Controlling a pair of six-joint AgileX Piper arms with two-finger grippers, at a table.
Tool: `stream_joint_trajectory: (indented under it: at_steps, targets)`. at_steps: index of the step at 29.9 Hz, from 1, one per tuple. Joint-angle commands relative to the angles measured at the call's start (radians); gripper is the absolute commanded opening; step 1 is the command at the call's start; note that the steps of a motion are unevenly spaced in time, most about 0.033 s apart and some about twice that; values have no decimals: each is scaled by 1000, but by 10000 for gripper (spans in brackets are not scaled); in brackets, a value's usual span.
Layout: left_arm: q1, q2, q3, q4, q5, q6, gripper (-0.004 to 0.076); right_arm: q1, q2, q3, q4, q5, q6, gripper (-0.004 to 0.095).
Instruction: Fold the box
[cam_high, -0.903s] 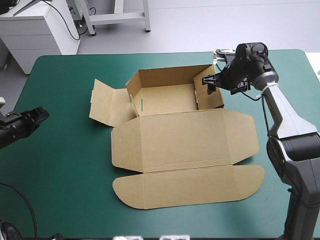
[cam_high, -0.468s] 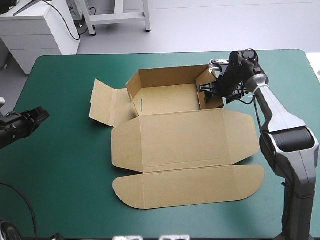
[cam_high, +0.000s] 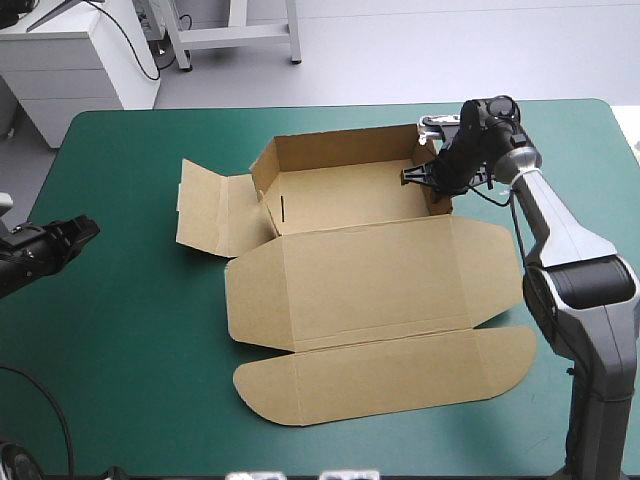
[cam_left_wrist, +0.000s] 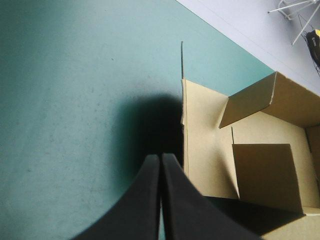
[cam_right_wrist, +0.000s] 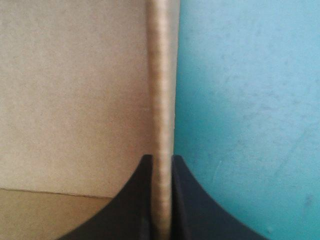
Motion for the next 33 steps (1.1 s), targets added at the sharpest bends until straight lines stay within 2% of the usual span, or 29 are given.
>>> stream_joint_trajectory:
  at_steps: [1,11,15,21,27,33]
  targets:
    - [-27,-17,-27,-61,4,8,-8,-2,-145,-27,32,14,-35,-3]
    - [-41,54,-27,-90,-9,40,-8,-2,-430,-27,48,14,-36,-3]
    - [-45,115,-27,-140,19,40,-9,-2,-519,-27,96,14,-36,-3]
    - [-175,191,-27,-151,35,40,-9,1,-572,-27,154,14,-45,-3]
    - [-336,204,-27,-164,-14,-18,-9,40,-572,-16,111,14,-54,-2]
    - [-426,204,-27,-213,-18,-22,-9,99,-574,115,12,7,-60,-3]
